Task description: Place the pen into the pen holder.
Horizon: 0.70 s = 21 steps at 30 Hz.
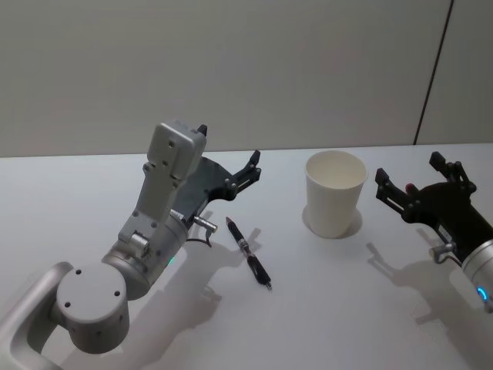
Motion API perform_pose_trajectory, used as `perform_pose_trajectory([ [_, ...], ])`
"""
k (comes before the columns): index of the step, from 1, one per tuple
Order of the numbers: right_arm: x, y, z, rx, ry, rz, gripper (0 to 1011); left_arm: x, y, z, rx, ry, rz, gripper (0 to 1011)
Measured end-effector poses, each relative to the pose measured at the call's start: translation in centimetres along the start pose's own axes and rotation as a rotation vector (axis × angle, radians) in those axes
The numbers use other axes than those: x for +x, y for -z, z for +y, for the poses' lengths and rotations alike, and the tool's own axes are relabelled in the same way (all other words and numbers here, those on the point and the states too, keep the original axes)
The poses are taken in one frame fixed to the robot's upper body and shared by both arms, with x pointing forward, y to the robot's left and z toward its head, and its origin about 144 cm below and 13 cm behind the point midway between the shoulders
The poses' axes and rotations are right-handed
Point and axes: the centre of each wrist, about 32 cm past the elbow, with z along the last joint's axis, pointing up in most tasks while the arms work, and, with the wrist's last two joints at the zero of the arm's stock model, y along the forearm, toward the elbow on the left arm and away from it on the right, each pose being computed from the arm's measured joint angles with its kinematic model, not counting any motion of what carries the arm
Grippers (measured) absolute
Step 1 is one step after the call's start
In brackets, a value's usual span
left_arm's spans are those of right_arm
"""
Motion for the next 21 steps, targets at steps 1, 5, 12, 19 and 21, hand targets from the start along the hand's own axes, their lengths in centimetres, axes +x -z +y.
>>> perform_pose_trajectory([
  [1, 0.00, 0.00, 0.00, 0.000, 0.000, 0.000, 1001, 0.00, 0.00, 0.00, 0.000, 0.000, 0.000, 1001],
  [5, 0.00, 0.00, 0.00, 0.000, 0.000, 0.000, 1001, 0.00, 0.00, 0.00, 0.000, 0.000, 0.000, 1001],
  [12, 0.00, 0.00, 0.00, 0.000, 0.000, 0.000, 1001, 0.00, 0.00, 0.00, 0.000, 0.000, 0.000, 1001],
  [19, 0.00, 0.00, 0.00, 0.000, 0.000, 0.000, 1001, 0.00, 0.00, 0.00, 0.000, 0.000, 0.000, 1001],
  [21, 0.00, 0.00, 0.00, 0.000, 0.000, 0.000, 1001, 0.00, 0.00, 0.00, 0.000, 0.000, 0.000, 1001],
])
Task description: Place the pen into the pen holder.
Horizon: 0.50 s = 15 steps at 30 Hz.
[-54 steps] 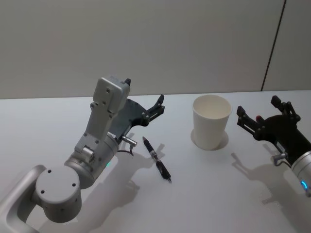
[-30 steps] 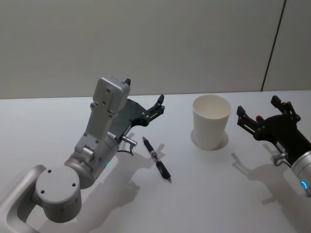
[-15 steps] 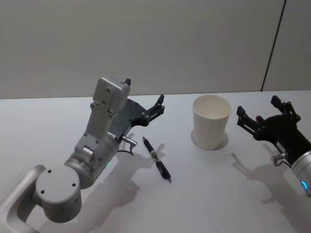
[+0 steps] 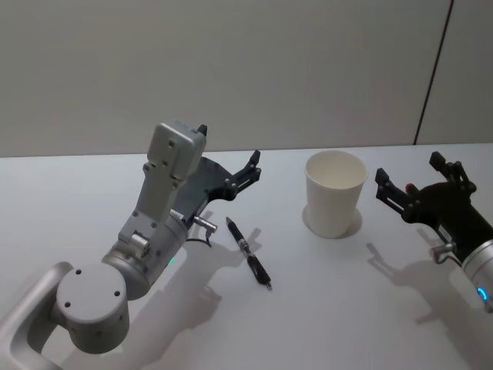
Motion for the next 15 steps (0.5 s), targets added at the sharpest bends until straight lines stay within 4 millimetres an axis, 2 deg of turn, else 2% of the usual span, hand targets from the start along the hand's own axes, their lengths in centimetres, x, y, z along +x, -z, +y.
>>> perform_pose_trajectory([
  [9, 0.4, -0.2, 0.0, 0.004, 0.006, -0.004, 1001, 0.0, 0.0, 0.0, 0.000, 0.000, 0.000, 1001],
  [15, 1.8, -1.1, 0.2, 0.010, 0.019, -0.017, 1001, 0.0, 0.0, 0.0, 0.000, 0.000, 0.000, 1001],
])
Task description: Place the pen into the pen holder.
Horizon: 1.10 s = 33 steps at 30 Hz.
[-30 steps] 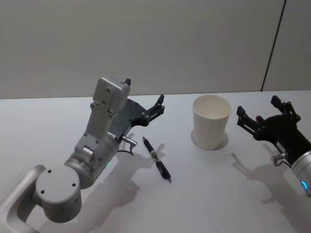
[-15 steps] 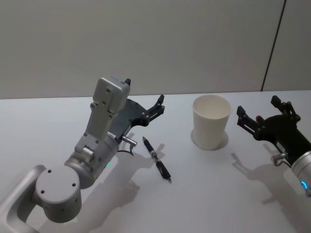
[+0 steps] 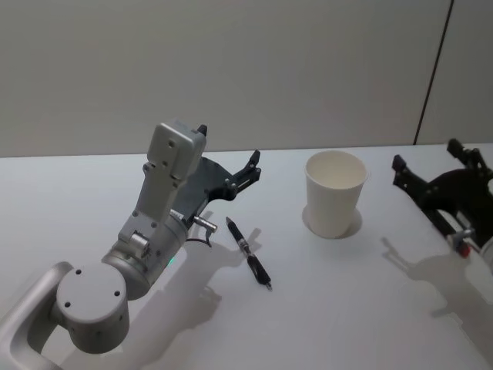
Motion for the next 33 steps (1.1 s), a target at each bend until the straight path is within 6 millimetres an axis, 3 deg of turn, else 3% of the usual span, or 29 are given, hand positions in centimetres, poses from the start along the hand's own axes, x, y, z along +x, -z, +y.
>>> perform_pose_trajectory([
  [21, 7.2, -2.9, 2.3, -0.161, -0.013, -0.058, 1001, 0.0, 0.0, 0.0, 0.000, 0.000, 0.000, 1001],
  [33, 9.2, -3.5, 4.7, -0.331, -0.046, -0.053, 1001, 0.0, 0.0, 0.0, 0.000, 0.000, 0.000, 1001],
])
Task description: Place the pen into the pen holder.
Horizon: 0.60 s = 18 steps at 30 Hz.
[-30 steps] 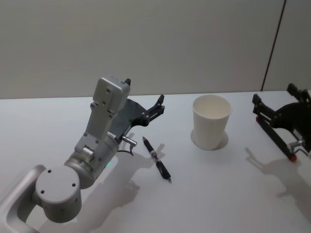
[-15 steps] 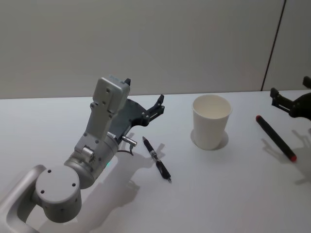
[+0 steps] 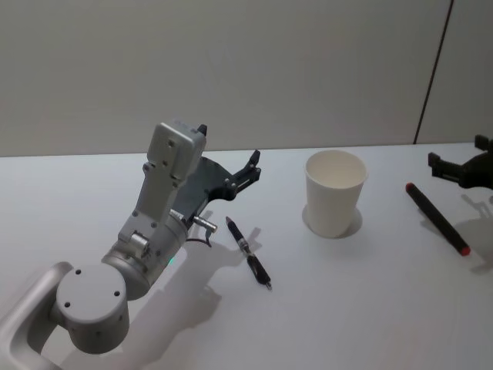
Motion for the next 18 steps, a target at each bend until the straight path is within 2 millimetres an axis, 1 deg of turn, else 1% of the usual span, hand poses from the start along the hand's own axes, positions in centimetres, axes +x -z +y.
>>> perform_pose_trajectory([
  [9, 0.6, -0.5, 2.1, -0.137, -0.027, 0.027, 1001, 0.0, 0.0, 0.0, 0.000, 0.000, 0.000, 1001],
  [13, 0.6, -0.5, 3.3, -0.206, -0.038, 0.047, 1001, 0.0, 0.0, 0.0, 0.000, 0.000, 0.000, 1001],
  [18, 0.6, -0.3, 4.2, -0.255, -0.045, 0.065, 1001, 0.0, 0.0, 0.0, 0.000, 0.000, 0.000, 1001],
])
